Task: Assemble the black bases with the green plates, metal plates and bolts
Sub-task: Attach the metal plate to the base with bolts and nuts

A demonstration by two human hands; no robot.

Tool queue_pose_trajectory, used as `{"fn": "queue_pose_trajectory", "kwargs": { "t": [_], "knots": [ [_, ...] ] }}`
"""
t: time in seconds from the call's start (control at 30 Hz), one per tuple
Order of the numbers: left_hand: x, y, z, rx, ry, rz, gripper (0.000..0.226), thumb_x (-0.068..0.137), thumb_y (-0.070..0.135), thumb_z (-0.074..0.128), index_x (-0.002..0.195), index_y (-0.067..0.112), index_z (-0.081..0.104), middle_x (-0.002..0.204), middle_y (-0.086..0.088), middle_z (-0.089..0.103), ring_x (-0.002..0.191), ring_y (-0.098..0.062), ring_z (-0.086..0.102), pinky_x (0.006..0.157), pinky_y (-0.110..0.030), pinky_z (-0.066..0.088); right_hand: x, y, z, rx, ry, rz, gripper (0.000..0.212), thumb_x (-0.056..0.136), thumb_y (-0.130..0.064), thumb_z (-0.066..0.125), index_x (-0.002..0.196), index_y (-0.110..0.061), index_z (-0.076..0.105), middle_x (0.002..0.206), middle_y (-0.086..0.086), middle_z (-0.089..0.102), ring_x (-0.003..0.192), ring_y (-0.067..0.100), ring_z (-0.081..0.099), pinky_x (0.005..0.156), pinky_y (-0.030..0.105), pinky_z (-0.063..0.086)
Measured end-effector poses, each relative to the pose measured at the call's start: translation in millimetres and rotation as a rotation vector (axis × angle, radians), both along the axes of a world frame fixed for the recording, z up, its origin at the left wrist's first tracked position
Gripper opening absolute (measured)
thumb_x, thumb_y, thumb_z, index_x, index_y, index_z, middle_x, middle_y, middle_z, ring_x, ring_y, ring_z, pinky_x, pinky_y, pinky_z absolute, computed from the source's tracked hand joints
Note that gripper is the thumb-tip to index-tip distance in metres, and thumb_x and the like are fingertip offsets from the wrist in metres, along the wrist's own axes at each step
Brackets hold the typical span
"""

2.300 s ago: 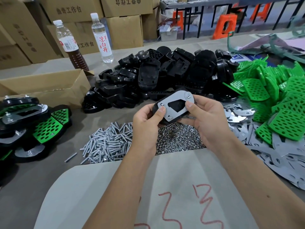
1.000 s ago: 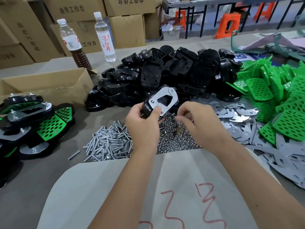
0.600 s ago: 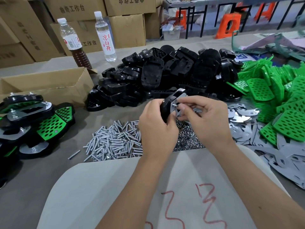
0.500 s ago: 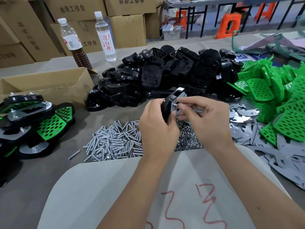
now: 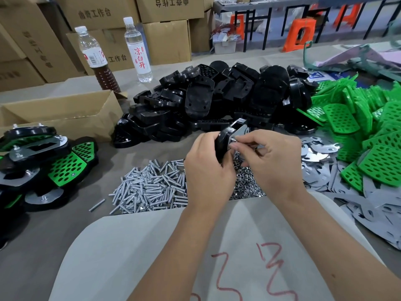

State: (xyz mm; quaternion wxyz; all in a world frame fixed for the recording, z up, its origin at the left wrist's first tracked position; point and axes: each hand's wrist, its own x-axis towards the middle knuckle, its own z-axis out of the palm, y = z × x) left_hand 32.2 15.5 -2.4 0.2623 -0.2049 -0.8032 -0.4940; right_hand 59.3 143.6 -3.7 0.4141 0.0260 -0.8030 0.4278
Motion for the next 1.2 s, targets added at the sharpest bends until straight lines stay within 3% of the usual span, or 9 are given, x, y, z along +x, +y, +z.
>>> {"fn": "queue_pose_trajectory", "kwargs": {
  "t": [0.07, 0.17, 0.33, 0.5, 0.63, 0.7, 0.83, 1.0, 1.2],
  "knots": [
    [0.8, 0.8, 0.1, -0.004, 0.004, 0.008, 0.016, 0.087, 0.008, 0.079, 0.098, 0.008, 0.068, 0.089, 0.0, 0.066, 0.081, -0.014, 0.056, 0.071, -0.022, 0.041, -0.4, 0.8, -1.0, 0.027, 0.024, -0.005, 0.002, 0.091, -0.025, 0.076, 0.09, -0.023, 0.077, 0.088, -0.015, 0.072, 0.067, 0.01, 0.071, 0.058, 0.041, 0.06],
    [0.9, 1.2, 0.2, 0.007, -0.005, 0.017, 0.016, 0.087, 0.01, 0.079, 0.098, 0.009, 0.068, 0.089, 0.001, 0.066, 0.08, -0.012, 0.056, 0.071, -0.019, 0.04, -0.5, -0.8, -1.3, 0.019, 0.054, -0.004, 0.008, 0.092, -0.022, 0.075, 0.09, -0.016, 0.079, 0.084, -0.013, 0.072, 0.068, 0.01, 0.072, 0.06, 0.036, 0.061],
    [0.6, 1.0, -0.3, 0.006, -0.003, 0.017, 0.017, 0.086, 0.008, 0.079, 0.1, 0.008, 0.068, 0.091, 0.0, 0.067, 0.082, -0.014, 0.057, 0.072, -0.02, 0.042, 0.8, -3.9, -2.1, -0.046, 0.06, 0.006, 0.007, 0.089, -0.006, 0.08, 0.094, -0.01, 0.079, 0.083, -0.002, 0.073, 0.07, 0.012, 0.072, 0.062, 0.016, 0.057],
    [0.7, 0.3, 0.3, 0.0, -0.001, 0.026, 0.017, 0.086, 0.007, 0.078, 0.099, 0.008, 0.068, 0.09, 0.001, 0.066, 0.081, -0.011, 0.055, 0.073, -0.011, 0.039, 0.0, -6.1, -1.7, -0.163, 0.05, 0.072, 0.013, 0.085, -0.003, 0.083, 0.09, -0.014, 0.08, 0.083, -0.008, 0.073, 0.069, 0.015, 0.072, 0.062, 0.018, 0.059],
    [0.3, -0.6, 0.1, 0.023, -0.019, 0.03, 0.018, 0.084, 0.006, 0.078, 0.099, 0.008, 0.069, 0.09, -0.001, 0.068, 0.081, -0.015, 0.059, 0.071, -0.018, 0.041, -2.2, -2.7, -4.1, -0.102, 0.042, 0.084, 0.01, 0.087, -0.005, 0.081, 0.095, -0.012, 0.081, 0.085, -0.004, 0.074, 0.074, 0.019, 0.073, 0.065, 0.038, 0.064],
    [0.1, -0.8, 0.0, 0.029, -0.03, 0.036, 0.019, 0.083, 0.006, 0.079, 0.098, 0.008, 0.069, 0.09, -0.001, 0.068, 0.082, -0.016, 0.059, 0.072, -0.023, 0.043, -3.6, -1.9, -5.7, -0.058, 0.05, 0.078, 0.008, 0.089, -0.006, 0.079, 0.096, -0.01, 0.08, 0.087, -0.005, 0.074, 0.075, 0.018, 0.073, 0.064, 0.041, 0.063],
    [-0.1, -0.3, -0.4, 0.023, -0.032, 0.029, 0.018, 0.084, 0.009, 0.08, 0.099, 0.009, 0.069, 0.089, 0.0, 0.068, 0.081, -0.016, 0.06, 0.072, -0.026, 0.044, -3.0, -0.6, -5.7, 0.009, 0.061, 0.019, 0.003, 0.091, -0.01, 0.078, 0.093, -0.01, 0.08, 0.085, -0.007, 0.073, 0.076, 0.013, 0.071, 0.06, 0.041, 0.061],
    [0.8, 0.1, -0.6, 0.012, -0.011, 0.019, 0.016, 0.087, 0.011, 0.079, 0.099, 0.009, 0.068, 0.088, 0.001, 0.066, 0.078, -0.012, 0.056, 0.069, -0.017, 0.041, -0.9, 1.3, -1.6, 0.042, 0.044, -0.002, 0.006, 0.092, -0.014, 0.077, 0.089, -0.009, 0.08, 0.081, -0.005, 0.072, 0.072, 0.015, 0.069, 0.057, 0.042, 0.059],
    [1.2, 0.3, -0.2, 0.024, 0.004, 0.023, 0.015, 0.087, 0.01, 0.079, 0.099, 0.008, 0.068, 0.089, 0.0, 0.067, 0.08, -0.017, 0.059, 0.071, -0.027, 0.045, 1.1, -3.1, 1.0, 0.151, 0.052, -0.057, 0.011, 0.096, -0.011, 0.074, 0.087, -0.007, 0.078, 0.078, -0.001, 0.071, 0.071, 0.016, 0.065, 0.061, 0.036, 0.055]
  ]
}}
